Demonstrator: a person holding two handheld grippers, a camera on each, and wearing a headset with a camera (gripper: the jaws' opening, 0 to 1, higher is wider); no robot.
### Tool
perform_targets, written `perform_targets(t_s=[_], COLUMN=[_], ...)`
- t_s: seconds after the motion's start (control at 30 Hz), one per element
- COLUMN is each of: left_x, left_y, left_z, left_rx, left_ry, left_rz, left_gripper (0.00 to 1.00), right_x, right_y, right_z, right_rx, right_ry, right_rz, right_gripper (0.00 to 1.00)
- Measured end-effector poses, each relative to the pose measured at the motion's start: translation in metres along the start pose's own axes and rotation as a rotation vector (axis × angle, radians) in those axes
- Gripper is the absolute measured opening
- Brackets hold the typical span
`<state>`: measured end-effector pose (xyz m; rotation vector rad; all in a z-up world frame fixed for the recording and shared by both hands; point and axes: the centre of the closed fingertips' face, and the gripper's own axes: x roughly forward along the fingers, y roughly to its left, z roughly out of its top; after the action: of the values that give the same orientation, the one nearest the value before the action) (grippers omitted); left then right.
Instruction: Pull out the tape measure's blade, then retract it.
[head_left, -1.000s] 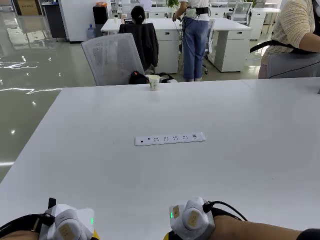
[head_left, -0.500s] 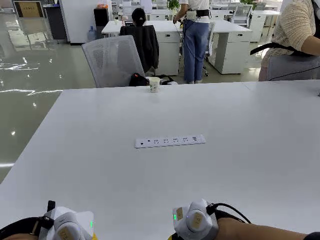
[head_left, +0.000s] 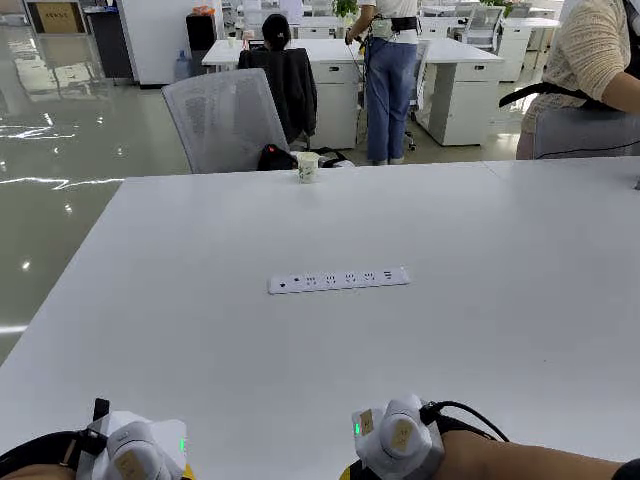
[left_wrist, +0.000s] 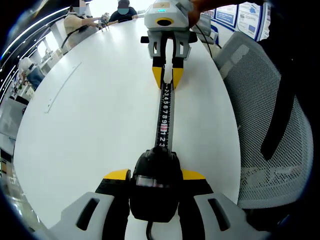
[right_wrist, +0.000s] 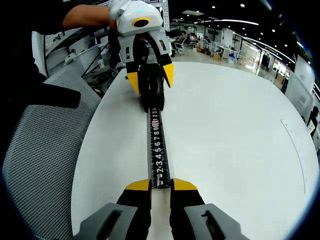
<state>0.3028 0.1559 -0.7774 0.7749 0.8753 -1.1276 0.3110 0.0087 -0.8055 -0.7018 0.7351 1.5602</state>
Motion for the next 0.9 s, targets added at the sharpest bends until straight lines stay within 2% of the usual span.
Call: perform_targets(t_s=[0.9], left_x=[0.0], left_y=[0.0], left_z=[0.0], left_rx=[-0.004], left_ry=[-0.006], left_rz=[0.003], left_gripper=[0.31], right_x=[-0.011], right_y=[-0.001], right_z=[-0.013], right_rx=[0.006], right_ry=[0.008], right_rz=[-0.005], right_gripper=[0.1])
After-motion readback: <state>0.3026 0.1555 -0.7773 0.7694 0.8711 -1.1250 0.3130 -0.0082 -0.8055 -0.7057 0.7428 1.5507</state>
